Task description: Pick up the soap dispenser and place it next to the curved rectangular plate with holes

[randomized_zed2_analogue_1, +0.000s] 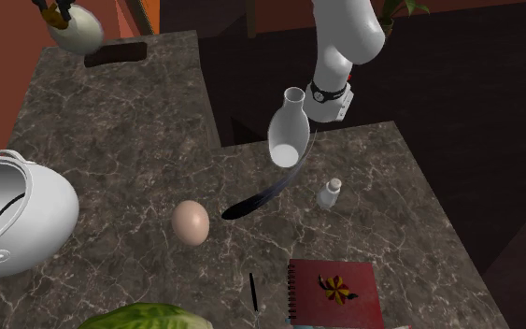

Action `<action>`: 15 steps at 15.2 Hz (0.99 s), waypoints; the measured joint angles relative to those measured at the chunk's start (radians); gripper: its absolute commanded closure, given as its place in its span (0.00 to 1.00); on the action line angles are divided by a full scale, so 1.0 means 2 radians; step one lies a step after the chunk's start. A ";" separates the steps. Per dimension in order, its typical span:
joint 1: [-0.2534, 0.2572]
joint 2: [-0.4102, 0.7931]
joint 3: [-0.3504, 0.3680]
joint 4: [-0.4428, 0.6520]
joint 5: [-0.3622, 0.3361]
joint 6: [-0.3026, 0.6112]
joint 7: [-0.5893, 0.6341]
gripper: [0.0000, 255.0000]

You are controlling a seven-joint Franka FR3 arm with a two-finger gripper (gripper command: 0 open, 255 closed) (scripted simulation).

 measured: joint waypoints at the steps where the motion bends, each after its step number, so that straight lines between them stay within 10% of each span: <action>1: -0.020 0.023 0.005 0.036 0.010 -0.013 -0.001 1.00; 5: -0.093 0.104 0.024 0.170 0.037 -0.063 0.001 1.00; 15: -0.059 0.083 0.018 0.059 0.035 0.013 -0.032 1.00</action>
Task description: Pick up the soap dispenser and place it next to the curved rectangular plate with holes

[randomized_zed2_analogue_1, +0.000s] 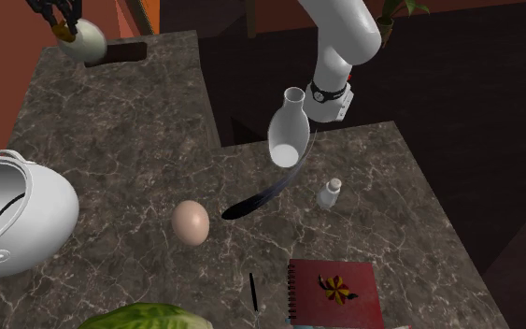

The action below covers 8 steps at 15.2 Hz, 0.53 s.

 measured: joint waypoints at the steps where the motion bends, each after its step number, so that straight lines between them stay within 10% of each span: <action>1: 0.002 0.000 0.000 -0.007 0.001 0.007 -0.003 1.00; 8: 0.011 0.005 0.003 -0.046 0.006 0.045 -0.018 1.00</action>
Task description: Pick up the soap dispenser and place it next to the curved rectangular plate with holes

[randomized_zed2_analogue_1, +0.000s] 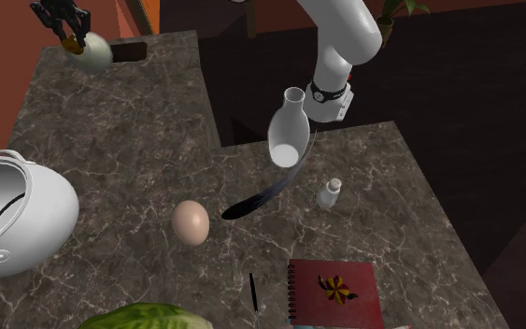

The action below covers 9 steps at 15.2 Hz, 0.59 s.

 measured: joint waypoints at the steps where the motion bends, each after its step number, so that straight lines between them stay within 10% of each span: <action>1: 0.005 -0.004 0.000 -0.015 0.000 0.009 -0.004 1.00; 9: 0.011 0.006 0.005 -0.051 0.011 0.052 -0.022 1.00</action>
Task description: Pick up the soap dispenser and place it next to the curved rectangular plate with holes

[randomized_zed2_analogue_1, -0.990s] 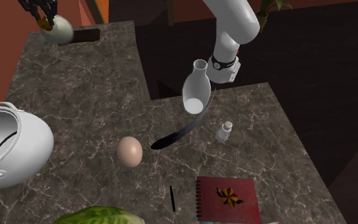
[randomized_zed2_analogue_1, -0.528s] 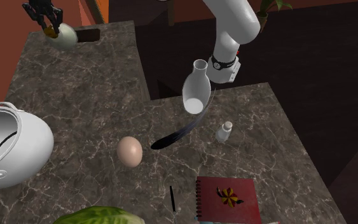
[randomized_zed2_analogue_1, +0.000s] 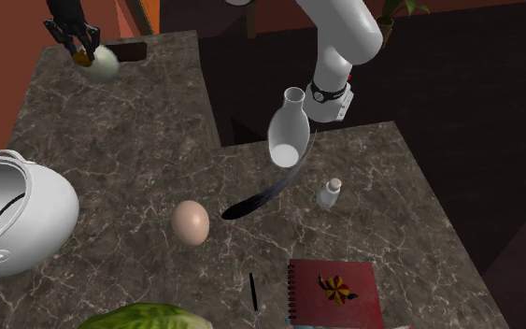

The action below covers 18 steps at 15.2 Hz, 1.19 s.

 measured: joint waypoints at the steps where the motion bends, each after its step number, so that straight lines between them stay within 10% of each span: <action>1: 0.001 0.001 0.001 0.000 0.002 0.003 -0.001 1.00; 6: 0.010 0.000 0.005 -0.019 0.029 0.031 -0.012 1.00; 14: 0.052 0.044 -0.074 -0.009 0.175 0.009 -0.036 1.00; 15: 0.058 0.056 -0.087 0.003 0.187 0.003 -0.036 0.00; 18: 0.045 0.087 -0.098 0.041 0.142 -0.014 -0.027 0.00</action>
